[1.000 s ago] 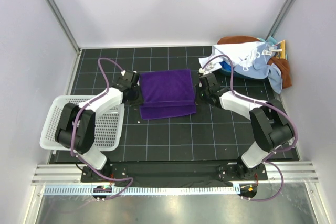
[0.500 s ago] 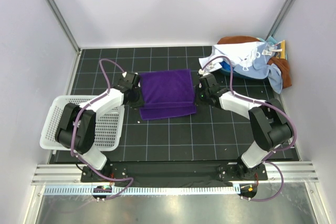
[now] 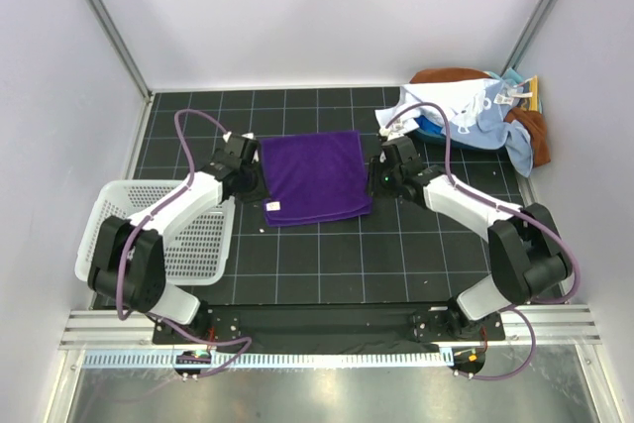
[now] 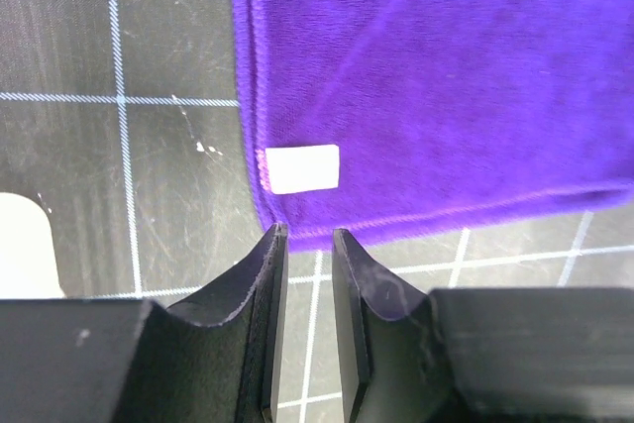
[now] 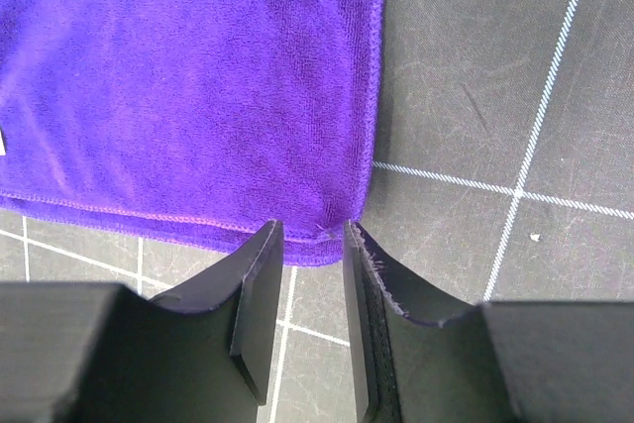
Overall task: Fold and stack the towels
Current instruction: Fold the towel
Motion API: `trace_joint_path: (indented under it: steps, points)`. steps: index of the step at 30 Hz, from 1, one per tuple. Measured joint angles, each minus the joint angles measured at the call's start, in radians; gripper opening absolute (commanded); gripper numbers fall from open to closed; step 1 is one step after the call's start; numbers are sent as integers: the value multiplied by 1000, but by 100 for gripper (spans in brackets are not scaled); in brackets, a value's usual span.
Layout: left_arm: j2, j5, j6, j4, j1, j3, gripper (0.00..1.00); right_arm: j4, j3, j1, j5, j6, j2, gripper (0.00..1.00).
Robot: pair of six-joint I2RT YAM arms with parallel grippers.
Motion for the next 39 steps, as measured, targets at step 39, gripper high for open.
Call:
trace_joint_path:
  steps: [39]
  points:
    - [160, -96, -130, 28, -110, -40, 28, -12, -60, 89, 158, 117, 105, 31]
